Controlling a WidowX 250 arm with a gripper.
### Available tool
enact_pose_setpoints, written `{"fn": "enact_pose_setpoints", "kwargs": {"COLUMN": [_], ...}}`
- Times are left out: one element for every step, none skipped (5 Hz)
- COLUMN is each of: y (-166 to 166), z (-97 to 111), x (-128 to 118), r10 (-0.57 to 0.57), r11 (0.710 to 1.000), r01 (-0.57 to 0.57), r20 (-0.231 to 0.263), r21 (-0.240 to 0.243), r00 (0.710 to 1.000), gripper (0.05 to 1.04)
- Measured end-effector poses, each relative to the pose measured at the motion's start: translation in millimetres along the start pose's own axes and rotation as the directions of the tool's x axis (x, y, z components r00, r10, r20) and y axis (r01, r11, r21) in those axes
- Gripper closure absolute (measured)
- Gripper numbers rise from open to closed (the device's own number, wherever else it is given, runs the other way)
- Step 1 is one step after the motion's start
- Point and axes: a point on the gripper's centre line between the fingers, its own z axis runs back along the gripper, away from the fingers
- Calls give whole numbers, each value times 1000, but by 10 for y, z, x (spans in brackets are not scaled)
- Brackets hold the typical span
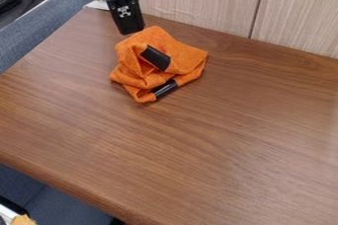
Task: Unfold the cloth from bottom left to top right
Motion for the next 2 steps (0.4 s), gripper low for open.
{"fn": "enact_pose_setpoints", "kwargs": {"y": [-14,-30], "z": [-94,-335], "x": [-27,-21], "r10": [11,12], "r11": [999,997], "r01": [-12,-16], "r20": [-15,-59], "r21": [-30,-79], "r00": [1000,998], "gripper": [83,83]}}
